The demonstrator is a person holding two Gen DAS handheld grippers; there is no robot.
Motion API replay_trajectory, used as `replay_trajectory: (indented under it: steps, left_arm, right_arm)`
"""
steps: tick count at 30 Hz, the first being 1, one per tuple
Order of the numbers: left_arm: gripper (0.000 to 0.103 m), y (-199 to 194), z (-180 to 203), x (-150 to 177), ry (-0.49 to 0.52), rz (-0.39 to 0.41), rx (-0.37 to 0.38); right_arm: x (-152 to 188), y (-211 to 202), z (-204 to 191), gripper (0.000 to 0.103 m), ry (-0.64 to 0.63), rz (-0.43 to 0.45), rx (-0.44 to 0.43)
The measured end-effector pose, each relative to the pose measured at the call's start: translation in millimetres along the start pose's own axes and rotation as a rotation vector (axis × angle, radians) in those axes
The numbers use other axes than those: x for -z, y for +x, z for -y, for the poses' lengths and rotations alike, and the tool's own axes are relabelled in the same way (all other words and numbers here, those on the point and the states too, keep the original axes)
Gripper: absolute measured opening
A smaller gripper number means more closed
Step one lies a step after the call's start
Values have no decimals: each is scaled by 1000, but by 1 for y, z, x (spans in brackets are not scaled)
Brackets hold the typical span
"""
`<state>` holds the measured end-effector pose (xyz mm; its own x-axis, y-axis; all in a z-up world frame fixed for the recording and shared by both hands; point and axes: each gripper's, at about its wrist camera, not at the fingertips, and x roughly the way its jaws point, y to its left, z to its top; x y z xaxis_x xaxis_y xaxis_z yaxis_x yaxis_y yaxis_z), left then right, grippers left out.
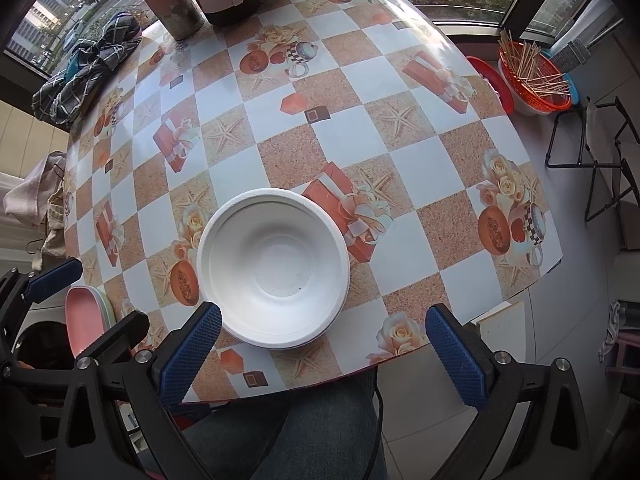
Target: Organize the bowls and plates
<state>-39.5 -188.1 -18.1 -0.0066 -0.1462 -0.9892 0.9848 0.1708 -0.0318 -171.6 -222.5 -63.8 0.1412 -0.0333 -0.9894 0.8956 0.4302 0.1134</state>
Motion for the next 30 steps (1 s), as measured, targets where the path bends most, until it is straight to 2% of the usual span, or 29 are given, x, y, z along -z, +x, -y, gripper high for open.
replay_trajectory:
  steps: [30]
  left_arm:
    - [87, 15, 3, -5, -5, -44, 19]
  right_arm:
    - [-3, 11, 8, 103, 14, -39, 6]
